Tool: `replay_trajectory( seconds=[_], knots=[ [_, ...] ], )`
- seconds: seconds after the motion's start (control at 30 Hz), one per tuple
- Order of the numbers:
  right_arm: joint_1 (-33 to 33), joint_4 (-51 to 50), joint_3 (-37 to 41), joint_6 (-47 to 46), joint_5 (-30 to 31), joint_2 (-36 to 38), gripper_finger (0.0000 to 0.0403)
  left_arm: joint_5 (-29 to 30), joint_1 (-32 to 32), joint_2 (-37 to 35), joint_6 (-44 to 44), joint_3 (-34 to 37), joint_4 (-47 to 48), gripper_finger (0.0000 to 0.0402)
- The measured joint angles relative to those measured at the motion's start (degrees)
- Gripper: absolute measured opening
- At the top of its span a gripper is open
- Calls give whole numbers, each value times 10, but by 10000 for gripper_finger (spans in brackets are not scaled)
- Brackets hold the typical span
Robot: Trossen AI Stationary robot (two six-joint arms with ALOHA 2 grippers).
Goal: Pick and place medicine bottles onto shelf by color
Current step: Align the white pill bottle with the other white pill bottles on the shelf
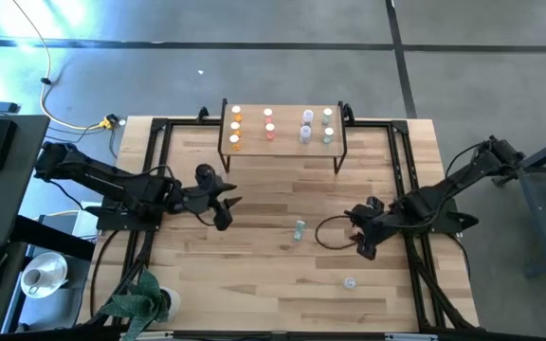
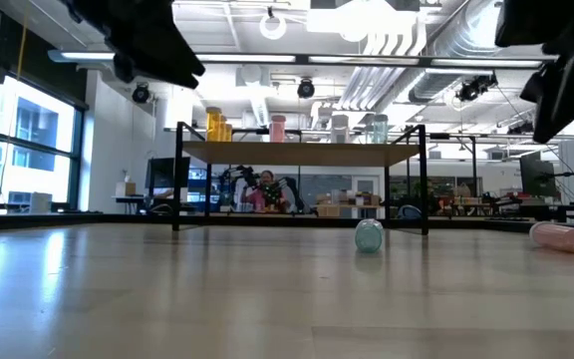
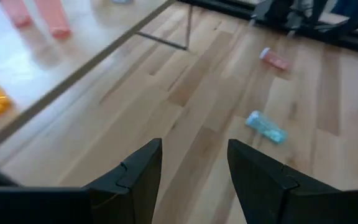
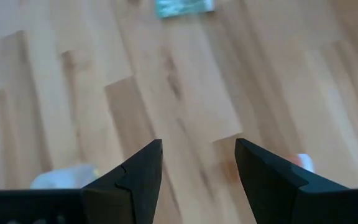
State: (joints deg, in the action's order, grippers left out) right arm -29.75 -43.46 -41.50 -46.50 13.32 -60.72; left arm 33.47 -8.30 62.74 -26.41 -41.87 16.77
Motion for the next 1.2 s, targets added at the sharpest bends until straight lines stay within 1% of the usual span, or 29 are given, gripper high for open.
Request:
replay_trajectory(
  seconds=[0.17,0.23,0.37,0.5,0.67,0.8,0.97,1.2],
  knots=[
    [-57,26,0,3,4,0,193,-8,-28,0,-6,27,-43,172],
    [-84,35,0,4,19,-1,193,-7,-39,0,-6,28,-44,172],
    [-145,51,0,5,73,-1,193,-6,-56,0,-12,28,-55,172],
    [-207,65,0,5,135,-5,193,8,-70,0,-11,28,-72,172],
    [-261,99,0,2,192,-39,193,19,-79,0,-5,28,-81,172],
    [-283,153,0,4,199,-89,193,19,-79,0,-4,28,-81,172],
    [-295,212,0,4,199,-158,193,19,-79,0,-5,28,-81,172],
    [-295,224,0,-43,195,-223,193,19,-79,0,-6,28,-81,172]
  ],
)
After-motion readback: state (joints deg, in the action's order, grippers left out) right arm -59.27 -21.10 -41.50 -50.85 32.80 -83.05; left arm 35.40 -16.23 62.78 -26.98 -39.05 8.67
